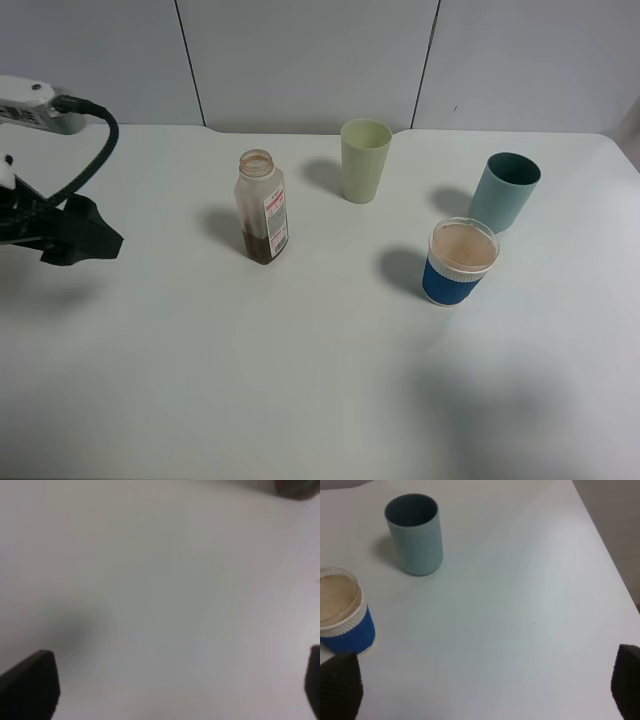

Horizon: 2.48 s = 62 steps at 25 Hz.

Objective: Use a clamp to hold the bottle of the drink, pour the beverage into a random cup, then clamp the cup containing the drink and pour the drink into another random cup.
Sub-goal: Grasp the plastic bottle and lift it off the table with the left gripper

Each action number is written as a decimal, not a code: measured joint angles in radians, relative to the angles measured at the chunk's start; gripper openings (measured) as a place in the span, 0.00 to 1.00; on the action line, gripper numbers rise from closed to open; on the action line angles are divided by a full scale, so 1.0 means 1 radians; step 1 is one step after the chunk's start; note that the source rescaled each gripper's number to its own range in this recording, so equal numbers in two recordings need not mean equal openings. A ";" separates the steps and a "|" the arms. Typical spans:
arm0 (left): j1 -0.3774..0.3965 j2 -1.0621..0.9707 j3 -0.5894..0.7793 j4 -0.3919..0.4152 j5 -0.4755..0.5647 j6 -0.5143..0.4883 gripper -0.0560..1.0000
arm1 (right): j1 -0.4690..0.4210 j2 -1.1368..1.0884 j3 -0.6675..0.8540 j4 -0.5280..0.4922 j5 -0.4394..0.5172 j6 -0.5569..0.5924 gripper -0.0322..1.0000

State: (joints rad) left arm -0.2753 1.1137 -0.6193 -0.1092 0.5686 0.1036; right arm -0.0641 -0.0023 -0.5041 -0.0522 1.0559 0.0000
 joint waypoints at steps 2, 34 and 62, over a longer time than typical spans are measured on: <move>-0.031 0.028 0.029 0.000 -0.061 -0.014 0.99 | 0.000 0.000 0.000 0.000 0.000 0.000 1.00; -0.314 0.659 0.184 0.060 -1.218 -0.185 0.97 | 0.000 0.000 0.000 0.000 0.000 0.000 1.00; -0.315 0.898 0.049 0.097 -1.597 -0.181 0.97 | 0.000 0.000 0.000 0.000 0.000 0.000 1.00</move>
State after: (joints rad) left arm -0.5899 2.0116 -0.5705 -0.0126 -1.0282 -0.0779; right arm -0.0641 -0.0023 -0.5041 -0.0522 1.0559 0.0000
